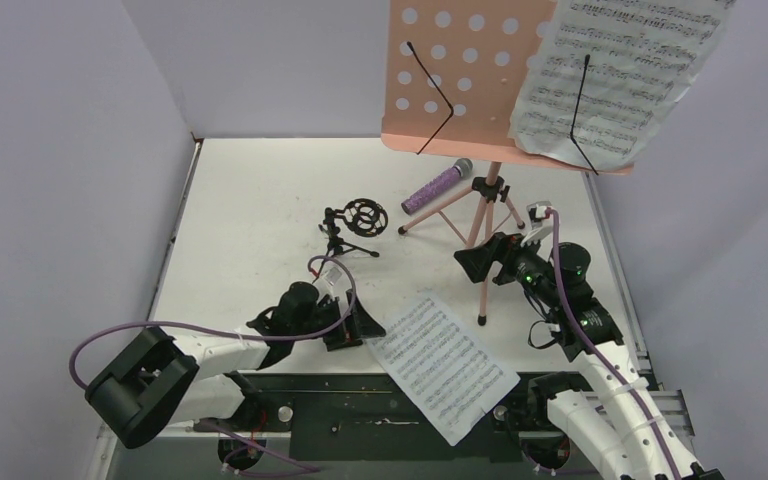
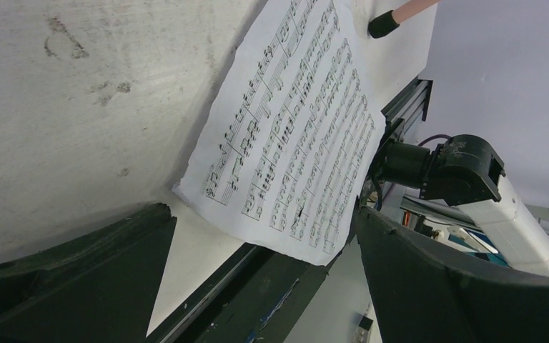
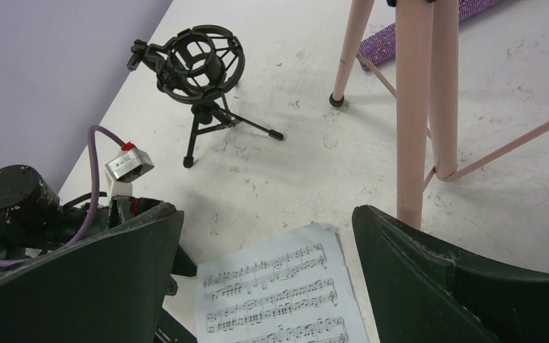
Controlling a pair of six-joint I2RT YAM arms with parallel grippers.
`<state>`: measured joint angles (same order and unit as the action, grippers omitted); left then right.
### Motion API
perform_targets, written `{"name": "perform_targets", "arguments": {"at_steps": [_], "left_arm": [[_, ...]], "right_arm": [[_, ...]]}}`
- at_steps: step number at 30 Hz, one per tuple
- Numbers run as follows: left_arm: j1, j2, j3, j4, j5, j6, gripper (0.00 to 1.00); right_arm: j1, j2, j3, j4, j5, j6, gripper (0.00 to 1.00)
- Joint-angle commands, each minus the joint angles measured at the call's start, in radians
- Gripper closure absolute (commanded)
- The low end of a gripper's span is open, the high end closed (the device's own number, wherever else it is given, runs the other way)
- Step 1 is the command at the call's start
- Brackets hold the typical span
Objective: Set up the instrument practice props
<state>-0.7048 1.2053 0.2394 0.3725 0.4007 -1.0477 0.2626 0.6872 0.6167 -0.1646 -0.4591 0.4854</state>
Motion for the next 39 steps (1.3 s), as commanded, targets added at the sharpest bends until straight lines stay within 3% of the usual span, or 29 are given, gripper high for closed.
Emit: {"name": "perform_targets", "arguments": {"at_steps": [1,27,33,39], "left_arm": [[0.005,0.045,-0.010,0.128,0.030,-0.020,0.00],[-0.112,0.423,0.093,0.626,-0.008,-0.192,0.15],[-0.130,0.569,0.105,0.810,0.003,-0.262,0.32],[-0.137,0.611,0.115,0.858,0.004,-0.289,0.47]], "right_arm": [[0.001,0.009,0.001,0.069,0.011,0.009,0.08],[0.006,0.022,0.047,0.058,0.014,-0.015,0.08],[0.009,0.023,0.051,0.054,0.020,-0.016,0.08],[0.009,0.023,0.054,0.050,0.023,-0.020,0.08]]}}
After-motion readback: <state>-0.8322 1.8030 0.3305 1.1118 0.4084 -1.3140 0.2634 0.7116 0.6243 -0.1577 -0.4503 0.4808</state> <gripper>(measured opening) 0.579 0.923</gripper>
